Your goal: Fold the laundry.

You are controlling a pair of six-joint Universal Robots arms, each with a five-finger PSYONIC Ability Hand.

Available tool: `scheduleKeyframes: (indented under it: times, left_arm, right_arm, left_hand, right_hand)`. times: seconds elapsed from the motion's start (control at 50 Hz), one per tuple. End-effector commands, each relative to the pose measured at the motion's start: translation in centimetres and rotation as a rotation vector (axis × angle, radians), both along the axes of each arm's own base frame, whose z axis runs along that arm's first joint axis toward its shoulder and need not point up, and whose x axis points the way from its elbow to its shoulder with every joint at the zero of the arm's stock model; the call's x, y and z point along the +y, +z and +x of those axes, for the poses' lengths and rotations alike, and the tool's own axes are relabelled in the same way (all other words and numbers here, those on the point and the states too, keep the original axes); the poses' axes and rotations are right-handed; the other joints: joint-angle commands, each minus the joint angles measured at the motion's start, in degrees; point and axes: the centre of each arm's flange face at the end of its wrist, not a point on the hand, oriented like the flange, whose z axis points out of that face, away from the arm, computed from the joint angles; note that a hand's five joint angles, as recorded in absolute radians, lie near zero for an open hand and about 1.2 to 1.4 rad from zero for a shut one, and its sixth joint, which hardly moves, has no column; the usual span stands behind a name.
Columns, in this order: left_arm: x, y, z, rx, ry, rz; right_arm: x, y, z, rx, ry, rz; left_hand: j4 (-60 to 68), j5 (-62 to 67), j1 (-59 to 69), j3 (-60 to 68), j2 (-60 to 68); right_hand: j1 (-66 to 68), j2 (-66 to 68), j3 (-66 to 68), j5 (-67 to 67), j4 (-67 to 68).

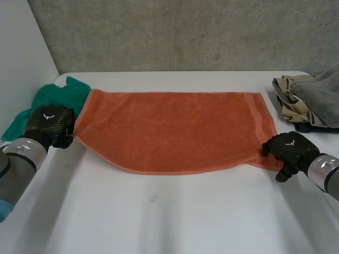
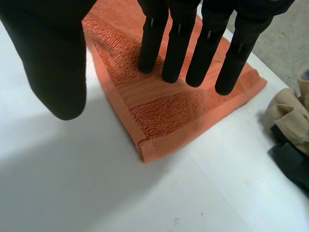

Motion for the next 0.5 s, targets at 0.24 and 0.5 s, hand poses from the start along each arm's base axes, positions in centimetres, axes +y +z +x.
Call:
scheduleKeyframes:
  times: [0.24, 0.5]
  left_arm:
    - [-0.2, -0.2, 0.0, -0.004, 0.003, -0.001]
    - [-0.6, -0.3, -0.2, -0.006, -0.002, -0.001]
  right_arm:
    - [-2.8, -0.9, 0.5, 0.014, 0.026, -0.113]
    - [-4.9, -1.4, 1.2, 0.029, 0.049, -0.161]
  left_hand:
    - [11.5, 13.3, 13.0, 11.7, 11.3]
    - [11.5, 13.3, 13.0, 11.7, 11.3]
  right_hand:
    - [4.2, 4.7, 5.0, 6.0, 4.7]
    - [15.2, 15.7, 16.0, 17.0, 15.6]
